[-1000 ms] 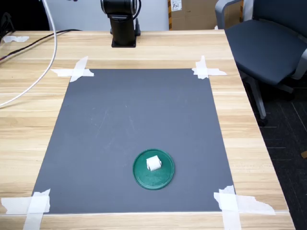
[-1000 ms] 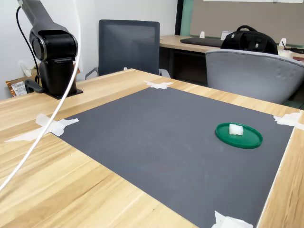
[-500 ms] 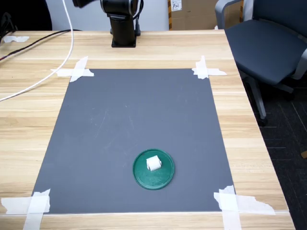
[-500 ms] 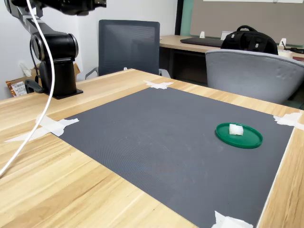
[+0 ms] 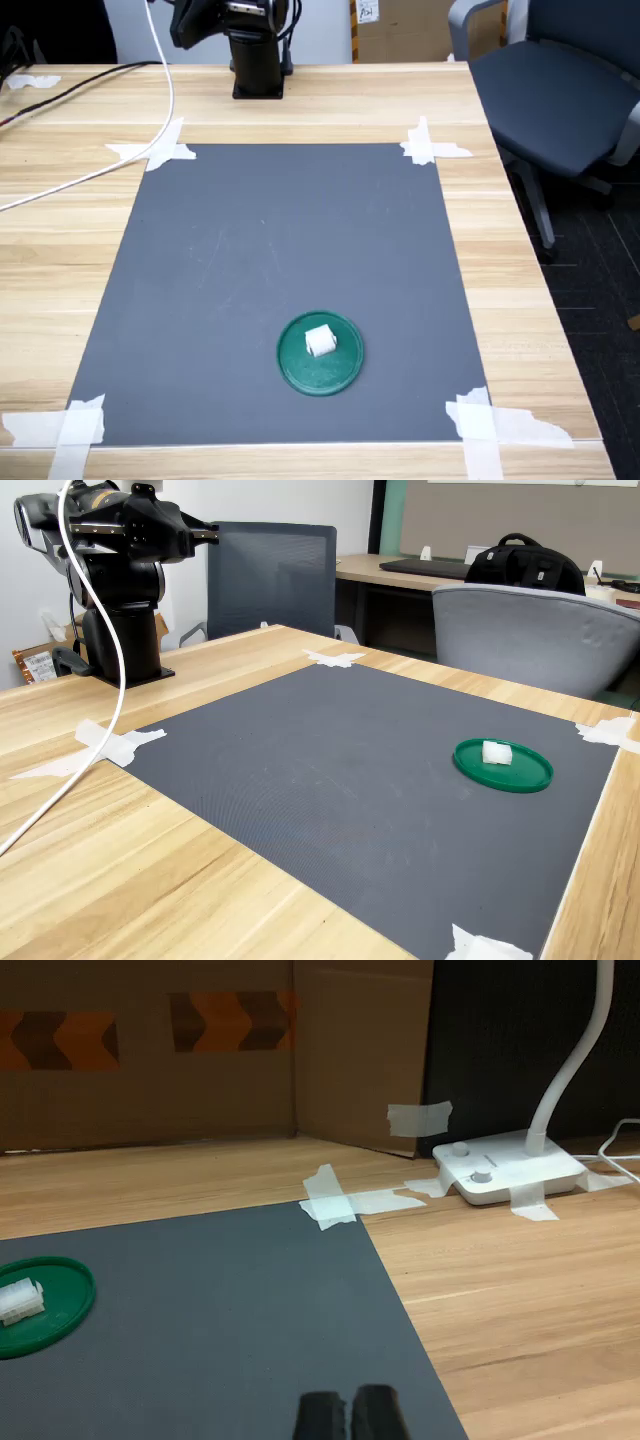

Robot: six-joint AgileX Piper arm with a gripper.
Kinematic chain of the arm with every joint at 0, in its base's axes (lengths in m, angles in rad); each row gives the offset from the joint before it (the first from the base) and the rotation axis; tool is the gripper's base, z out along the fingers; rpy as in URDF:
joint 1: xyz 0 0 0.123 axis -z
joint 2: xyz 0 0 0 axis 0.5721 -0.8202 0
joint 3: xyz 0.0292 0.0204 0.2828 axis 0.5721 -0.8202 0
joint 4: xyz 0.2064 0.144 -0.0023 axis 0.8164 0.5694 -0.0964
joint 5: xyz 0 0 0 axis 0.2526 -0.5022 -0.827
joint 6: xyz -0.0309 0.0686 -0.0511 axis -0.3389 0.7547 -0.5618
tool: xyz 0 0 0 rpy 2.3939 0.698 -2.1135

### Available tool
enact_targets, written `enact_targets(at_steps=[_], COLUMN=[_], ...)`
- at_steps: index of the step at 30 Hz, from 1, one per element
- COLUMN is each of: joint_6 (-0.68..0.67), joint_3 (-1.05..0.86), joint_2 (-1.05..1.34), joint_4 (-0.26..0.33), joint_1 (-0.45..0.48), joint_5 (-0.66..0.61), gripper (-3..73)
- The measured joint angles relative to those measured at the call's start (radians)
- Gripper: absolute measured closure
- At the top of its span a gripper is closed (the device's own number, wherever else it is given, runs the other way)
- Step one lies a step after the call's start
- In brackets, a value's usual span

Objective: Grasp a white terminal and put it in the green lid.

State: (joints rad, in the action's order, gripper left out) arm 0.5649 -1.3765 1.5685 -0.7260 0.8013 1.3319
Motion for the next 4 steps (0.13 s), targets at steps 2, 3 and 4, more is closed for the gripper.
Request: enact_targets(at_steps=[2,3,4], joint_6=[0.000,0.000,0.000], joint_3=[0.000,0.000,0.000], joint_2=[0.000,0.000,0.000], joint_4=[-0.001,-0.001,-0.001], joint_1=[0.000,0.000,0.000], joint_5=[0.000,0.000,0.000], gripper=[72.3,72.3,72.3])
